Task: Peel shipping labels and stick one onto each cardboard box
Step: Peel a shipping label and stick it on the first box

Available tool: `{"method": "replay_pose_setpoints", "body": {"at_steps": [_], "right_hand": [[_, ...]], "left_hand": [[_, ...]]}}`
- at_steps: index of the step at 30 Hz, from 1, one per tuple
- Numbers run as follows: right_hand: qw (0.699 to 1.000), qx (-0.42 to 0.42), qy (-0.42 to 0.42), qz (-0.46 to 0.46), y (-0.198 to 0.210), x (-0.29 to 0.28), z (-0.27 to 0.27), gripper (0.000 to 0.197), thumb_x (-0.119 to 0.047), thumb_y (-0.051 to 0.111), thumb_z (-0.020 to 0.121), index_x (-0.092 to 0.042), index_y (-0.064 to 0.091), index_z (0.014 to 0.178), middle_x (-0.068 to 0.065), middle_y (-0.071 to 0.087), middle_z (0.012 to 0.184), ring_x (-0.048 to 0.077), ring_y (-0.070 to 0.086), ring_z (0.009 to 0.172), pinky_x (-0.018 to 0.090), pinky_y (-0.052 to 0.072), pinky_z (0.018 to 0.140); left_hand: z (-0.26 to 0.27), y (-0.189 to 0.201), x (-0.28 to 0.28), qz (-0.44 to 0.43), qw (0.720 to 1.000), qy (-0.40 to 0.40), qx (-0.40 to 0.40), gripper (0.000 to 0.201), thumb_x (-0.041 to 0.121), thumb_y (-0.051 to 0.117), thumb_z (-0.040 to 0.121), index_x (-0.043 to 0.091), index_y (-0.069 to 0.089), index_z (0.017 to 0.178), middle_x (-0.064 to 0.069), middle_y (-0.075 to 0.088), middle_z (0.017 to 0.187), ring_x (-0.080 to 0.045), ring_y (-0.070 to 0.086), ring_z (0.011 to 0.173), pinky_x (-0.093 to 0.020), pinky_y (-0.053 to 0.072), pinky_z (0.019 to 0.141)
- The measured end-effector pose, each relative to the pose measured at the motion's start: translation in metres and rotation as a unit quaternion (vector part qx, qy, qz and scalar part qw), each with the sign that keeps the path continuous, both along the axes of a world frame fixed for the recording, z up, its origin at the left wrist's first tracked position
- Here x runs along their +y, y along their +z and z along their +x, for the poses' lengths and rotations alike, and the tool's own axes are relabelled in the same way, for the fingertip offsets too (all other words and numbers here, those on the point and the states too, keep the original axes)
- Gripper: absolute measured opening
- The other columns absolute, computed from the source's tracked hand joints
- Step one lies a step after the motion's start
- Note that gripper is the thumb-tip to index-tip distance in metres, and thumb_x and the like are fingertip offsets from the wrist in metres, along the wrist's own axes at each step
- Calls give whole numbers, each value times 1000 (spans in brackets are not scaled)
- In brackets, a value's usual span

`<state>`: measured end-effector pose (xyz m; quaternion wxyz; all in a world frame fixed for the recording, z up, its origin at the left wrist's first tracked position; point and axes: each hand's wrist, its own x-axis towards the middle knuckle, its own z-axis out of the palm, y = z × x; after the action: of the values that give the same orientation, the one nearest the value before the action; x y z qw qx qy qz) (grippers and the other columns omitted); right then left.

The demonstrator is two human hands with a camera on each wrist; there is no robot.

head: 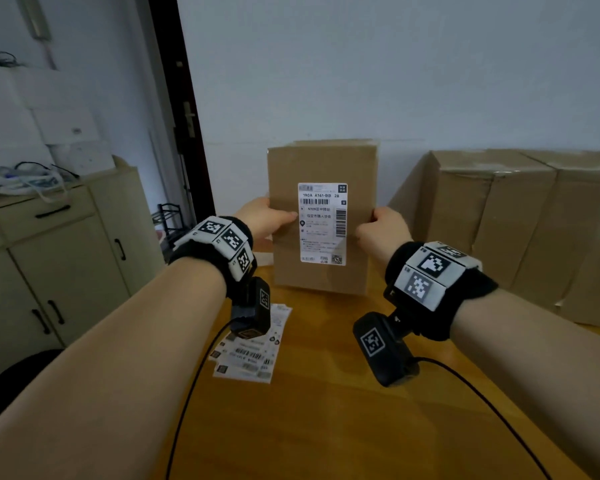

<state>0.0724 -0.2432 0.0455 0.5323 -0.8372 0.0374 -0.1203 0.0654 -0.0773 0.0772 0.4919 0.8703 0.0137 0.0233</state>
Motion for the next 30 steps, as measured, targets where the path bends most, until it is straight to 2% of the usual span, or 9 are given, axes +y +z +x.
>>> {"method": "replay_pose_setpoints", "body": {"at_steps": [5,8,14,22,25,28,30], "right_hand": [[999,37,-26,-20,-10,-1,34,31,-3,48,86,-1,53,116,16,60,114,31,59,104,44,51,90],[998,52,-33,-29,-18,1,48,34,-3,47,88,-1,50,121,16,58,119,30,58,107,39,51,88],[999,41,-22,-12,-29,12,64,40,0,43,91,-4,43,131,14,56,125,27,57,110,26,46,74],[999,40,-17,-11,-30,26,69,39,-1,47,88,-3,46,127,15,56,123,28,59,107,31,52,80],[999,44,-10,-21,-27,26,65,36,-2,46,89,-2,48,124,15,58,120,28,59,104,31,52,78],[998,52,8,-16,-24,26,59,36,-4,48,89,-2,47,125,14,59,118,27,60,104,34,53,83],[998,63,17,-1,-21,26,52,35,-9,53,88,-3,48,122,14,62,111,26,61,100,39,54,87]], "left_hand": [[37,-8,-8,20,999,-17,26,42,27,52,95,12,47,134,-7,55,134,-24,53,122,-38,40,107],[53,-14,-5,23,999,-6,32,42,28,51,95,11,47,134,-8,56,134,-24,53,122,-35,41,105],[68,-20,8,18,999,32,28,41,27,50,96,12,46,134,-8,54,134,-26,52,122,-39,43,103],[68,-20,15,15,998,49,33,41,27,48,97,10,45,134,-9,53,135,-26,51,123,-38,43,102],[65,-19,15,12,998,44,34,43,28,48,97,11,43,136,-9,52,136,-26,49,125,-37,41,101],[59,-18,15,17,998,40,38,46,31,48,96,12,42,138,-9,52,138,-26,50,125,-37,41,102],[52,-17,15,31,998,41,37,49,30,48,96,10,39,140,-10,49,140,-26,48,126,-35,39,102]]}}
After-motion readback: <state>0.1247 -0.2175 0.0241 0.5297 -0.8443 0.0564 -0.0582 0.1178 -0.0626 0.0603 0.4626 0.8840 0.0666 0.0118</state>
